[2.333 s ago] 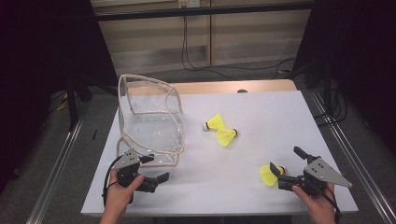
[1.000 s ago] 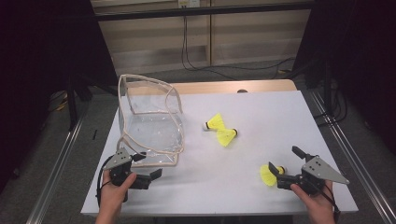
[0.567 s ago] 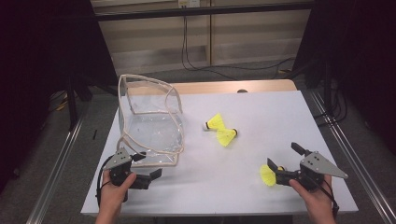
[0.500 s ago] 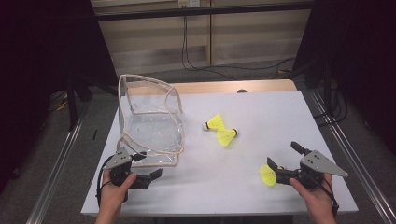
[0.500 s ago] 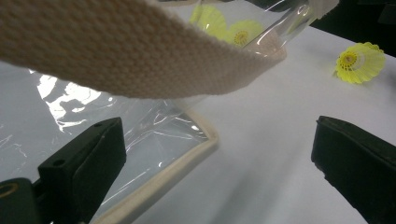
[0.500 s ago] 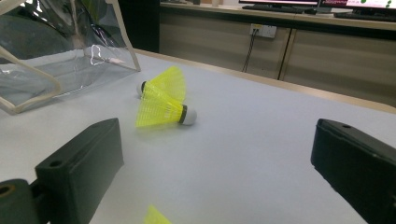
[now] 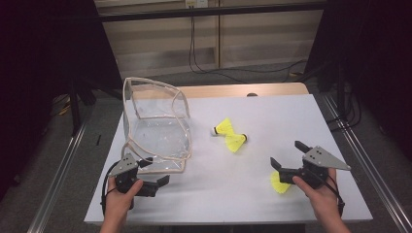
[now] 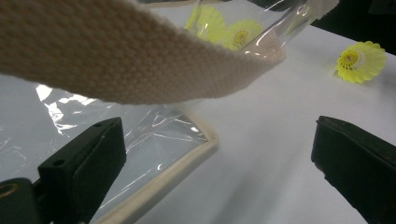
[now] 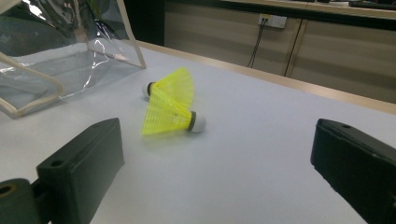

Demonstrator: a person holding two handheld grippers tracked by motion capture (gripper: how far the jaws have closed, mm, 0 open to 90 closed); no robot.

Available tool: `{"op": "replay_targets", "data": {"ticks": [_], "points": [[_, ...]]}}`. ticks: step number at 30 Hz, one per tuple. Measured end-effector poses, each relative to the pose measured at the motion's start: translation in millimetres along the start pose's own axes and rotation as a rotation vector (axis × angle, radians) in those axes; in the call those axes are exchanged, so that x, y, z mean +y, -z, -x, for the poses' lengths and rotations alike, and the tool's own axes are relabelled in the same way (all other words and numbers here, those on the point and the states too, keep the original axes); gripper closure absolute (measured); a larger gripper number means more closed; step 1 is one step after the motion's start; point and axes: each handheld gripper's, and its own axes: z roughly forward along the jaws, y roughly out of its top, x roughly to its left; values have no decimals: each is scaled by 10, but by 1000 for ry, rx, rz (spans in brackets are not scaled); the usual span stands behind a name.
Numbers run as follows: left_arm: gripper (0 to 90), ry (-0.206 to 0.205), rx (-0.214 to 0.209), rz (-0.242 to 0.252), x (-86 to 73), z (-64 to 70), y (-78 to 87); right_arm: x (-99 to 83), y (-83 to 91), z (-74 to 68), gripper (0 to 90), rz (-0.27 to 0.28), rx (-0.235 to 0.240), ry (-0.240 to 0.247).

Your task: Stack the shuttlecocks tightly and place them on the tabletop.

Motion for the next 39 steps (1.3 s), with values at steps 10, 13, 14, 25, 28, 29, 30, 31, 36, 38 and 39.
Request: {"op": "replay_targets", "data": {"ticks": [10, 13, 14, 25, 28, 29, 30, 31, 36, 38, 39], "points": [[33, 1, -9, 4, -2, 2, -6, 155, -135, -67, 24, -30, 17, 17], [33, 2, -11, 9, 1, -1, 2, 173, -167, -74, 24, -37, 24, 15], [33, 7, -8, 13, 1, 1, 5, 178, -174, -78, 24, -40, 22, 17], [33, 6, -8, 8, -2, -1, -3, 242, -307, -128, 24, -62, 40, 20], [33, 3, -7, 8, 2, 0, 2, 276, -348, -150, 24, -67, 46, 25], [33, 6, -8, 11, 3, 0, 4, 287, -361, -155, 24, -68, 49, 25], [33, 11, -6, 13, 3, 2, 4, 297, -373, -159, 25, -70, 51, 19], [33, 10, -3, 14, 3, 2, 5, 306, -385, -164, 26, -71, 54, 13], [33, 4, -5, 8, 4, 3, 4, 354, -452, -186, 27, -81, 56, 24], [33, 2, -1, 9, 5, 5, 4, 373, -478, -195, 27, -84, 59, 28], [33, 3, -8, 10, 5, 3, 2, 382, -492, -202, 28, -86, 61, 28]]}}
